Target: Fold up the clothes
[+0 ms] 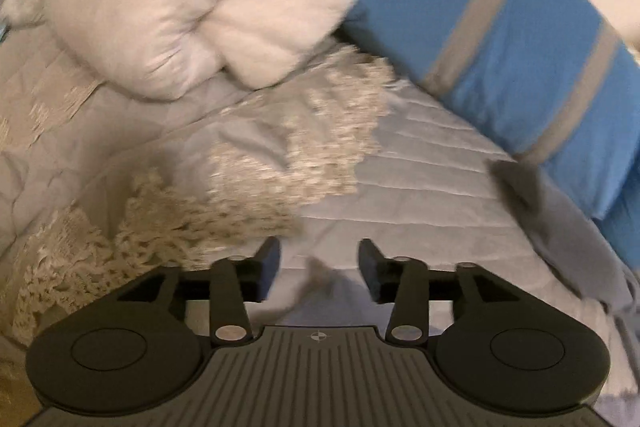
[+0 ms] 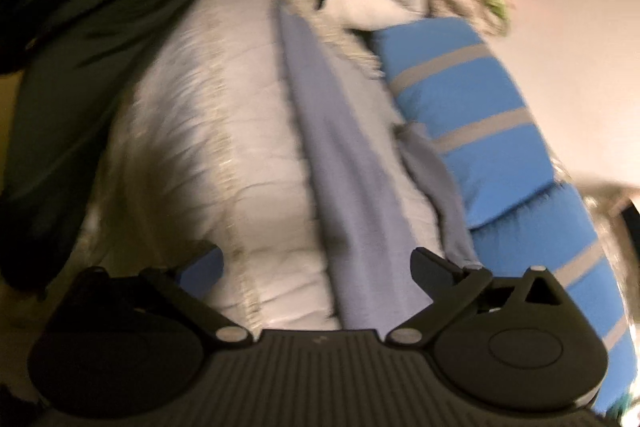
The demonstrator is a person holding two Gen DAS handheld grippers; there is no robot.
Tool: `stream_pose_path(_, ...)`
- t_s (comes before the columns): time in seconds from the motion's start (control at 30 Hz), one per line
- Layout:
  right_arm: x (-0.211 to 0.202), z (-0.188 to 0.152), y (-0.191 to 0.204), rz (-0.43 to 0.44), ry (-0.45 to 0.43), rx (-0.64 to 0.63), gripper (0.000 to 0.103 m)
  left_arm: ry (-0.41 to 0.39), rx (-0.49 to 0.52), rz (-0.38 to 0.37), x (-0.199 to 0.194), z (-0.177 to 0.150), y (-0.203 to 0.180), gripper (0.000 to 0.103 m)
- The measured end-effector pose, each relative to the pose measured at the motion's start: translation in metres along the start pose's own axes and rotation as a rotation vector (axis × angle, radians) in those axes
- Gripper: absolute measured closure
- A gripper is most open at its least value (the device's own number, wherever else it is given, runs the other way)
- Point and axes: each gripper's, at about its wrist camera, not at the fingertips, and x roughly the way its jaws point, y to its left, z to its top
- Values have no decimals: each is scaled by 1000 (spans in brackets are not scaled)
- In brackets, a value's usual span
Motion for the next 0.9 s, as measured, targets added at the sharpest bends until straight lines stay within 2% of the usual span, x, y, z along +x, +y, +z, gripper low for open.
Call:
stream_pose_path(0.27, 10, 0, -32, -177, 38, 192, 0, -14, 156, -218, -24, -20, -93, 39)
stream_pose_path(0.4, 15, 0, -47, -219, 61, 296, 0, -11, 196, -323, -27, -39, -140, 31)
stream_pose_path(0.63, 33, -7, -75, -290, 128, 429, 0, 32, 157, -370, 9, -67, -201, 31)
stream_pose_path(0.8, 59, -15, -100, -336, 172, 488, 0, 40, 122, -404, 35, -88, -201, 31)
stream_pose_path(0.9, 81, -19, -122, -348, 181, 531, 0, 59, 148, -361, 43, -92, -201, 31)
